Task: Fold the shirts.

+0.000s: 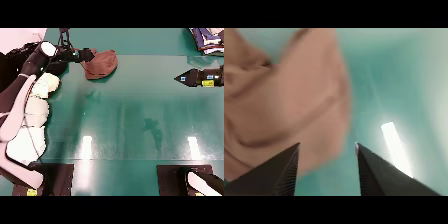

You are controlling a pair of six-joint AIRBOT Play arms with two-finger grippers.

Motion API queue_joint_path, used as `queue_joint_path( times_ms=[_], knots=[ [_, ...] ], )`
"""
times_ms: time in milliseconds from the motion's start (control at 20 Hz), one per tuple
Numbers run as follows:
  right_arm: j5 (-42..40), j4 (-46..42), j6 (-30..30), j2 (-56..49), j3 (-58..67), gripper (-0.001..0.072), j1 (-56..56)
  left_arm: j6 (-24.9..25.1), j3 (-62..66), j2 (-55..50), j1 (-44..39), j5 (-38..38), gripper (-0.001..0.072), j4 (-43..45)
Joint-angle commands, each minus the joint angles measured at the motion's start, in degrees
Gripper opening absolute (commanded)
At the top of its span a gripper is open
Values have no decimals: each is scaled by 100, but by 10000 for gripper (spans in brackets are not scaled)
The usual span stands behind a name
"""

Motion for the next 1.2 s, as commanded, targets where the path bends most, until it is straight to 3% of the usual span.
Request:
queue_joint_path(
  times_ms=[0,100,150,200,350,700,750,850,900,1000,1150],
  knots=[
    [387,0,0,-4,0,16,4,-396,938,-1080,116,-293,435,396],
    [485,-2,0,-4,0,17,4,-398,1049,-1331,116,-240,435,455],
    [520,-2,2,-4,0,16,4,-398,1045,-1373,116,-238,472,522],
    [557,0,0,-4,0,16,4,-398,1064,-1377,116,-345,703,581],
    [592,-4,0,-4,0,16,4,-278,1368,-1375,116,-951,720,791],
    [496,-2,0,-4,0,17,4,-461,1460,-1729,103,-879,717,1032],
    [498,-2,0,-7,0,17,4,-461,1460,-1779,96,-879,648,1014],
    [505,0,0,-4,0,16,4,-461,1480,-1775,98,-881,186,1010],
    [503,-2,0,-4,0,16,4,-452,1539,-1746,98,-898,37,992],
    [496,2,0,-4,11,17,4,-459,1961,-1696,98,-1276,33,905],
    [487,0,2,-4,452,17,4,-431,2033,-861,96,-1126,32,697]
  ],
)
